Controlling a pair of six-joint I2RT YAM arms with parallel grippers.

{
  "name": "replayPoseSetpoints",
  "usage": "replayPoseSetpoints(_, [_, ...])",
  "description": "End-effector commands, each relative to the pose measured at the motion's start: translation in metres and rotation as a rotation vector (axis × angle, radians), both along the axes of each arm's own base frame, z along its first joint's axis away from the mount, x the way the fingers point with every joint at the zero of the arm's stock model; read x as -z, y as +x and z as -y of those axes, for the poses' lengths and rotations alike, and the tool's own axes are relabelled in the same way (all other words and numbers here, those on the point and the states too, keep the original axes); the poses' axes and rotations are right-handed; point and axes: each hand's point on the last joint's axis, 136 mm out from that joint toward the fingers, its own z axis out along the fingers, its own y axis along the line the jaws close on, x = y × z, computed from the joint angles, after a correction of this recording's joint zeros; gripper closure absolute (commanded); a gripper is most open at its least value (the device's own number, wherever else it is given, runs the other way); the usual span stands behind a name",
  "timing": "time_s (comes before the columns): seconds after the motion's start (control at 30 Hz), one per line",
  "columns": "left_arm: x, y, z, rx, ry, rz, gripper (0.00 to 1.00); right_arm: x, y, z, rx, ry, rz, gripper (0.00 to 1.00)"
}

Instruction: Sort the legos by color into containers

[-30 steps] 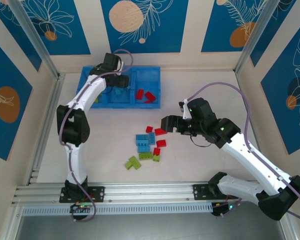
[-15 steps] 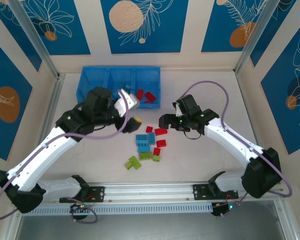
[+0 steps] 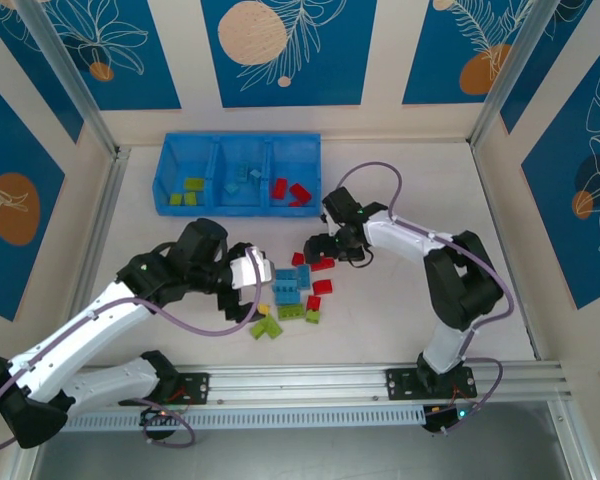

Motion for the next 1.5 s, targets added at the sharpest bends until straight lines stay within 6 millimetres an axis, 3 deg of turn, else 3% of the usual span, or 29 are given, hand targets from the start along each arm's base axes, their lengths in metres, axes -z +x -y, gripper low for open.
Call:
replayPoseSetpoints(0.0, [0.006, -0.001, -0.002, 0.025, 0.031, 0.027, 0.00, 0.006, 0.006, -0.005, -0.001, -0.042, -0.011, 0.08])
replayPoseSetpoints(0.13, [0.007, -0.001, -0.003, 0.023, 0.025, 0.048, 0.00, 0.021, 0.007, -0.008, 0.007, -0.065, -0.042, 0.13])
replayPoseSetpoints(0.4, [0.008, 0.003, -0.003, 0.012, 0.033, 0.058, 0.00, 0.053, -0.006, 0.011, 0.047, -0.156, -0.092, 0.24])
replayPoseSetpoints(0.53, [0.009, 0.004, -0.004, 0.007, 0.039, 0.061, 0.00, 0.056, -0.008, 0.021, 0.085, -0.190, -0.086, 0.39])
replayPoseSetpoints(0.6, [0.009, 0.005, -0.004, 0.002, 0.042, 0.066, 0.00, 0.045, -0.007, 0.023, 0.111, -0.177, -0.061, 0.46])
replayPoseSetpoints(0.67, [0.010, 0.006, -0.005, 0.000, 0.045, 0.069, 0.00, 0.025, -0.004, 0.022, 0.130, -0.152, -0.009, 0.48])
replayPoseSetpoints(0.8, [0.008, 0.008, -0.006, -0.011, 0.041, 0.091, 0.00, -0.043, 0.007, 0.014, 0.145, -0.085, 0.214, 0.46])
replayPoseSetpoints(0.93, [0.006, 0.011, -0.007, -0.022, 0.033, 0.121, 0.00, -0.105, 0.020, -0.006, 0.115, 0.020, 0.404, 0.44])
replayPoseSetpoints(1.03, [0.004, 0.017, -0.010, -0.045, 0.034, 0.157, 0.00, -0.135, 0.044, -0.020, 0.093, 0.043, 0.507, 0.43])
replayPoseSetpoints(1.17, [0.003, 0.029, -0.018, -0.107, 0.056, 0.222, 0.00, -0.152, 0.095, -0.048, 0.015, 0.014, 0.623, 0.43])
replayPoseSetpoints(1.37, [0.008, 0.041, -0.028, -0.161, 0.097, 0.290, 0.00, -0.139, 0.177, -0.070, -0.009, -0.047, 0.671, 0.44])
replayPoseSetpoints(1.47, [0.009, 0.044, -0.029, -0.171, 0.106, 0.297, 0.00, -0.134, 0.206, -0.078, -0.020, -0.071, 0.679, 0.36])
